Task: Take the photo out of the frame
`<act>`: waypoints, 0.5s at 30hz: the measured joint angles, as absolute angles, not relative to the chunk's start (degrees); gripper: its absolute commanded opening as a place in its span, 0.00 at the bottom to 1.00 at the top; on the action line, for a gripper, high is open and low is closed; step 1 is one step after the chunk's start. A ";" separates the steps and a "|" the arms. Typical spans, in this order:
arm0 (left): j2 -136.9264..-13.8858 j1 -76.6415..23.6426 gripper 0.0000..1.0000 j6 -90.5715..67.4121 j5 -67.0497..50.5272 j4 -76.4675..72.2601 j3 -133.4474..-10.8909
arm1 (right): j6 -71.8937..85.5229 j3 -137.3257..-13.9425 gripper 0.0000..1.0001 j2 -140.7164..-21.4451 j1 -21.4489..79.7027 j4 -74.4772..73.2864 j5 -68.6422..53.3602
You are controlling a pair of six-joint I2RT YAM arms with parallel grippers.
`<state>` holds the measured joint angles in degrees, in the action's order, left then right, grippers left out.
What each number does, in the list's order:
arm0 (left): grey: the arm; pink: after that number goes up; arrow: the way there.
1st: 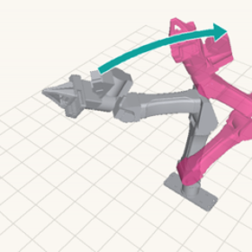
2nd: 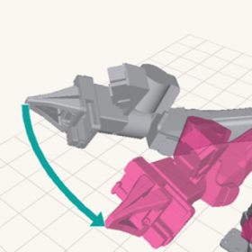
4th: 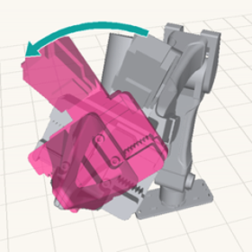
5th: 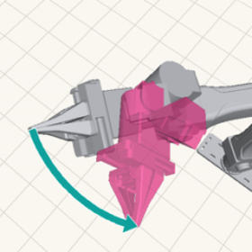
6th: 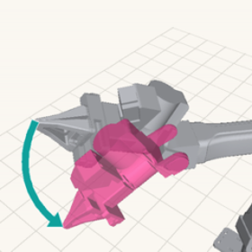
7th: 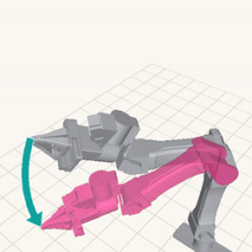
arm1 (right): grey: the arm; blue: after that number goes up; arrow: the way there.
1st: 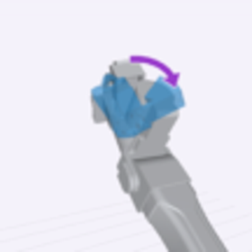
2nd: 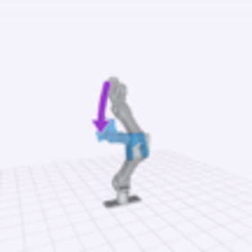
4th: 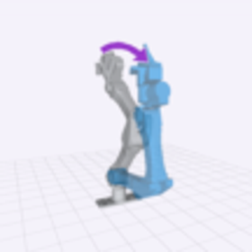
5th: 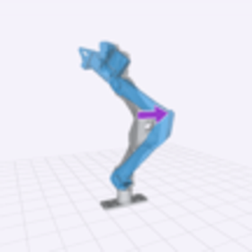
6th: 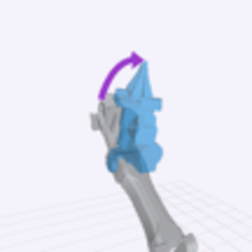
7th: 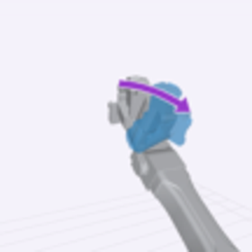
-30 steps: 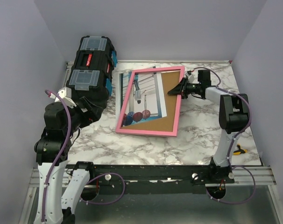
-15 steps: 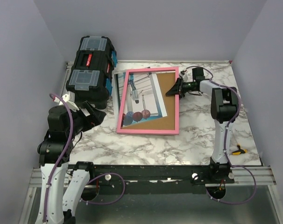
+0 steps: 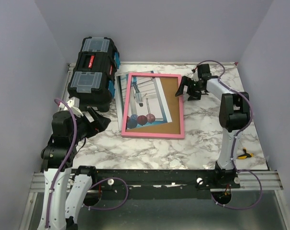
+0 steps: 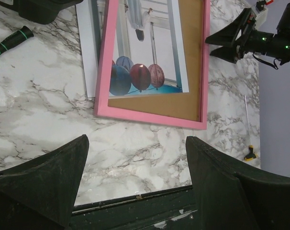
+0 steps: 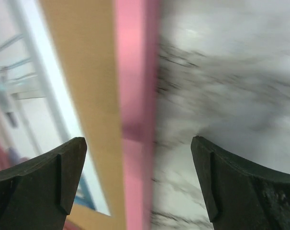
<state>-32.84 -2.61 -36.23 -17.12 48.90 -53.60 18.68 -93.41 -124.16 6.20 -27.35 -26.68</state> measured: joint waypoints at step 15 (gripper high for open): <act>-41.10 -2.61 0.84 -33.50 -18.76 46.33 -65.78 | 31.11 -81.58 1.00 -99.09 29.76 -29.34 16.53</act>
